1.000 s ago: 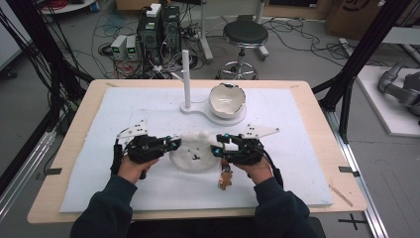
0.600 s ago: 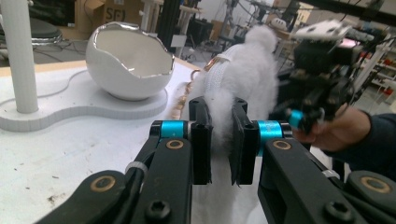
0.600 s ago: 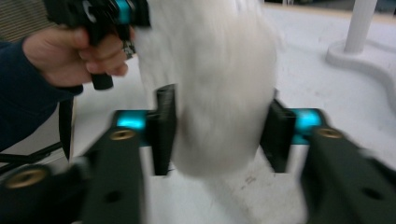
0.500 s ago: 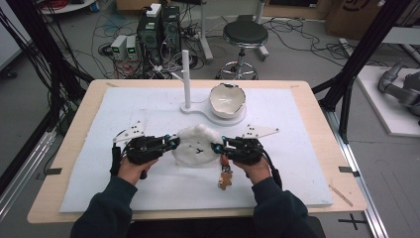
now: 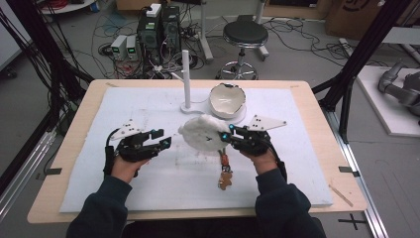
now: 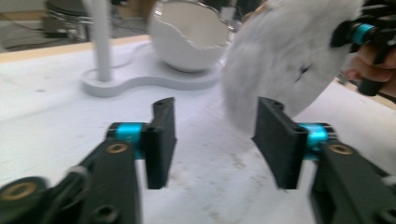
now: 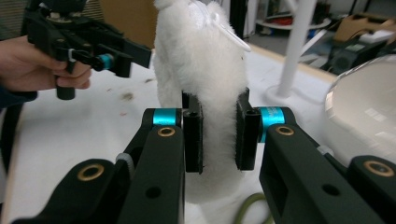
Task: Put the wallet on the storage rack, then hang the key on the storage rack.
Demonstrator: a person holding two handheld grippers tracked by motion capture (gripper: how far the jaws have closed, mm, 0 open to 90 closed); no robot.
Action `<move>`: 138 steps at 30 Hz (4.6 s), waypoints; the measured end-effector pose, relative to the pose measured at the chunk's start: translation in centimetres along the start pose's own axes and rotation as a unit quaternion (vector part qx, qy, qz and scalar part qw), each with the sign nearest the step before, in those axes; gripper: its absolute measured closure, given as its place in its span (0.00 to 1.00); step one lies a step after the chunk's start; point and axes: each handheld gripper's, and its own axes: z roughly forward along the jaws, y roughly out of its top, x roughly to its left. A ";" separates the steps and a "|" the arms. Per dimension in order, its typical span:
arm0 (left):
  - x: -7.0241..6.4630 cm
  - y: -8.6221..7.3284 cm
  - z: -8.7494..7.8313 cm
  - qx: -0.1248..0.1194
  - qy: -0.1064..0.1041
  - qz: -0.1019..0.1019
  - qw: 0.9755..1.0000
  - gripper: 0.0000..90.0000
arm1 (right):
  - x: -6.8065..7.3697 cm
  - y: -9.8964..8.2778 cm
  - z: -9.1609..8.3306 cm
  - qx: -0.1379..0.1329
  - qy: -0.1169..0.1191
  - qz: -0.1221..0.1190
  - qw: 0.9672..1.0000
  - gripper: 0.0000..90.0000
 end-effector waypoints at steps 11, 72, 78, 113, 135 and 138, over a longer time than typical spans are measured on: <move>2.0 -0.8 -1.0 -0.002 0.058 -0.024 0.998 0.26 | -4.6 6.6 -0.7 0.025 -0.098 -0.098 0.990 0.86; 2.6 -1.1 -1.4 -0.006 0.092 -0.018 0.996 0.25 | -10.9 4.1 -1.2 0.085 -0.154 0.023 0.984 0.54; 3.1 -1.4 -2.1 -0.016 0.106 -0.018 0.994 0.22 | -9.8 0.9 -5.2 0.067 -0.177 0.049 0.981 0.36; 3.3 -1.7 -2.5 -0.029 0.127 -0.009 0.991 0.22 | -4.0 -5.1 -3.2 0.095 -0.160 0.099 0.978 0.34; 3.1 -2.3 -2.8 -0.014 0.135 -0.013 0.991 0.23 | 0.3 -6.3 3.4 0.243 -0.055 0.085 0.965 0.63; 3.2 -2.3 -2.9 -0.016 0.136 -0.015 0.990 0.23 | 0.9 -6.3 3.7 0.254 -0.066 0.079 0.962 0.63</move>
